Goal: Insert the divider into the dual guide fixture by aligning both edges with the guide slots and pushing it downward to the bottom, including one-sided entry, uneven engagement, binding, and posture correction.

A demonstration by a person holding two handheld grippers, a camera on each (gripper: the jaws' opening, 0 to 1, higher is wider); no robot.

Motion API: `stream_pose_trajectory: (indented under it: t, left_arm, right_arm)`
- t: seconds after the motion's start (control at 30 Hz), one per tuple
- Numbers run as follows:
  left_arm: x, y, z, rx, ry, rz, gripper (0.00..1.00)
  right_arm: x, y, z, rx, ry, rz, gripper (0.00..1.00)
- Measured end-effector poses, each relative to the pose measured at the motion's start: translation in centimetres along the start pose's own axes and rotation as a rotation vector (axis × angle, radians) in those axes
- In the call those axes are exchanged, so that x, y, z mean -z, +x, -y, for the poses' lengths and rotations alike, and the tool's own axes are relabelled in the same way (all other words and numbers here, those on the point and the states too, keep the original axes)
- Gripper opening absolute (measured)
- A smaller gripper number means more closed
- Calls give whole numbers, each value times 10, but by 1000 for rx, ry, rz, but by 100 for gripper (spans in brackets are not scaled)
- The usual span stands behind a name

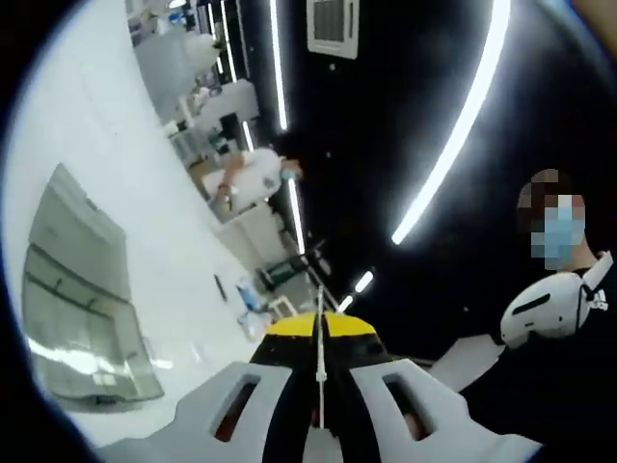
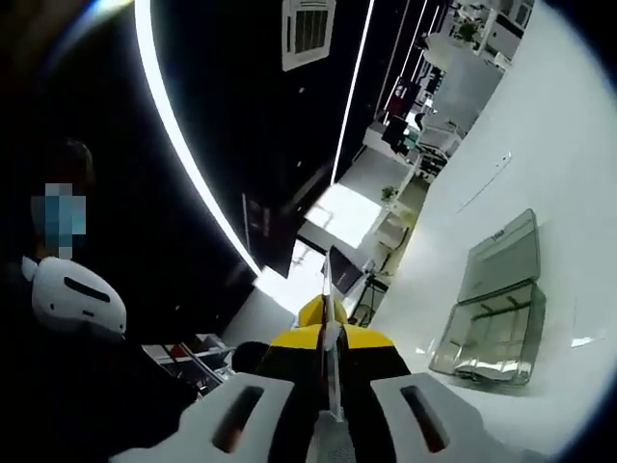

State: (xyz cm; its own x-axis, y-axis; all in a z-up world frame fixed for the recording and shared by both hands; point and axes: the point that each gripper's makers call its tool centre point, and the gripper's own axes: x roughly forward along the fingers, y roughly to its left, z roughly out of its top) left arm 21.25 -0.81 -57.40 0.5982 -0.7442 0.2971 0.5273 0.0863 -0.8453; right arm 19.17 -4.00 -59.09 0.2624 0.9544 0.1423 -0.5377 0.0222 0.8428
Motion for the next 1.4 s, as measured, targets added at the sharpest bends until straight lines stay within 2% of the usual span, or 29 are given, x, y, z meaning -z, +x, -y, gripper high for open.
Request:
stream_pose_trajectory:
  t: [0.2,0.37,0.63,0.83,0.97,1.07,1.17,1.23,1.27,1.4]
  left_arm:
    - [-1,-2,-1,13,-22,7,0]
    - [-1,-3,-1,11,-19,19,0]
    - [-2,-10,-7,-14,-3,24,0]
    - [-4,-13,-6,-6,-8,20,0]
    - [-5,-19,-11,-33,33,33,1]
    - [-10,-27,-20,-99,111,54,10]
    - [-11,-32,-16,-89,105,52,12]
    - [-17,-38,-21,-124,132,77,20]
    - [-17,-40,-21,-130,145,72,23]
    - [-17,-46,-21,-155,195,50,24]
  right_arm:
    - [2,2,-3,-4,14,-12,1]
    - [8,5,-4,10,17,-48,1]
    - [14,10,-2,64,22,-72,0]
    - [24,15,-3,81,27,-101,0]
    - [26,17,-1,116,23,-98,0]
    - [26,18,-1,125,14,-91,0]
    - [26,19,1,142,12,-84,0]
    - [26,21,1,155,4,-80,0]
    - [26,22,1,158,1,-81,0]
    - [27,25,6,200,-26,-87,0]
